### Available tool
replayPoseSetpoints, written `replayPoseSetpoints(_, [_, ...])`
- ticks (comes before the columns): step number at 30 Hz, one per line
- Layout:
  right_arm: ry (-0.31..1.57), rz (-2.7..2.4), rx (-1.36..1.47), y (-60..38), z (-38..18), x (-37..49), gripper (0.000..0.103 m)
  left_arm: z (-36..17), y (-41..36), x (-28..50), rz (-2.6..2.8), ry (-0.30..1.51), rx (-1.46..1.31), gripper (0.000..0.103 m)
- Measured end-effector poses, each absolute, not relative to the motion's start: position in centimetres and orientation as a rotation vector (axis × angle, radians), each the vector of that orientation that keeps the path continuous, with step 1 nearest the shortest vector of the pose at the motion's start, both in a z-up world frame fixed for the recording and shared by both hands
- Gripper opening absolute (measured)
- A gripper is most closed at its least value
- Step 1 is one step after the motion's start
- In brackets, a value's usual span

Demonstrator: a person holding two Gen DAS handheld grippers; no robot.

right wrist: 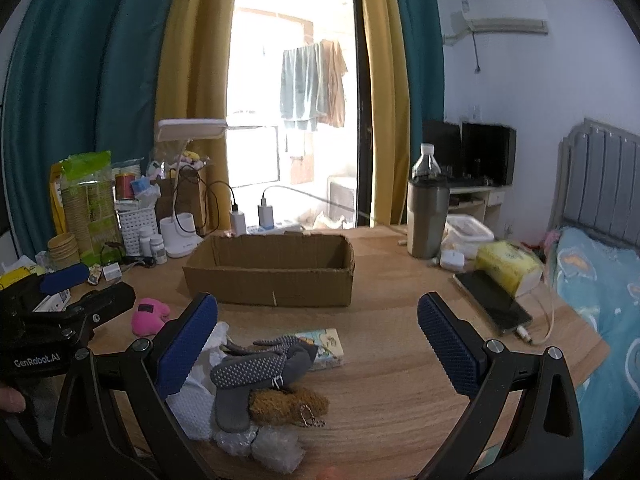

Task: Organize soft objects
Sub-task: 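Lower the right tool onto the grey polka-dot glove and close it while the left tool grasps the white wipe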

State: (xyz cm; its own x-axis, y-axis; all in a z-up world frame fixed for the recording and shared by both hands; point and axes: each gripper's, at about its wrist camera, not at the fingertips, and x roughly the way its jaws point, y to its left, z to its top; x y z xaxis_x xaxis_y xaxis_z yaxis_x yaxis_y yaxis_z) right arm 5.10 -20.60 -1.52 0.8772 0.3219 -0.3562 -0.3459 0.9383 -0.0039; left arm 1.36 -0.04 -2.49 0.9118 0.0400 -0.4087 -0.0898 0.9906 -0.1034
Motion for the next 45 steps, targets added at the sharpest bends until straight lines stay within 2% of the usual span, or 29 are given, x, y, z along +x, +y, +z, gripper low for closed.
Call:
replayPoseSetpoints(17, [0.557, 0.418, -0.041, -19.4, -5.7, 9.0, 0.101, -6.3, -0.4, 4.7, 0.020, 0.562, -0.111, 0.097])
replayPoseSetpoints(20, [0.589, 0.425, -0.039, -19.1, -6.3, 9.8, 0.095, -6.9, -0.4, 5.8, 0.003, 0.606, -0.113, 0.097])
replayPoseSetpoints(38, [0.695, 0.503, -0.044, -17.1, -8.3, 13.3, 0.095, -9.8, 2.5, 11.5, 0.028, 0.839, -0.218, 0.097])
replayPoseSetpoints(42, [0.730, 0.527, -0.041, -16.8, -9.0, 14.1, 0.086, -10.7, 3.1, 12.4, -0.004, 0.891, -0.256, 0.096])
replayPoseSetpoints(45, [0.744, 0.540, -0.038, -16.7, -9.3, 14.2, 0.085, -11.0, 2.9, 12.5, -0.030, 0.906, -0.257, 0.096])
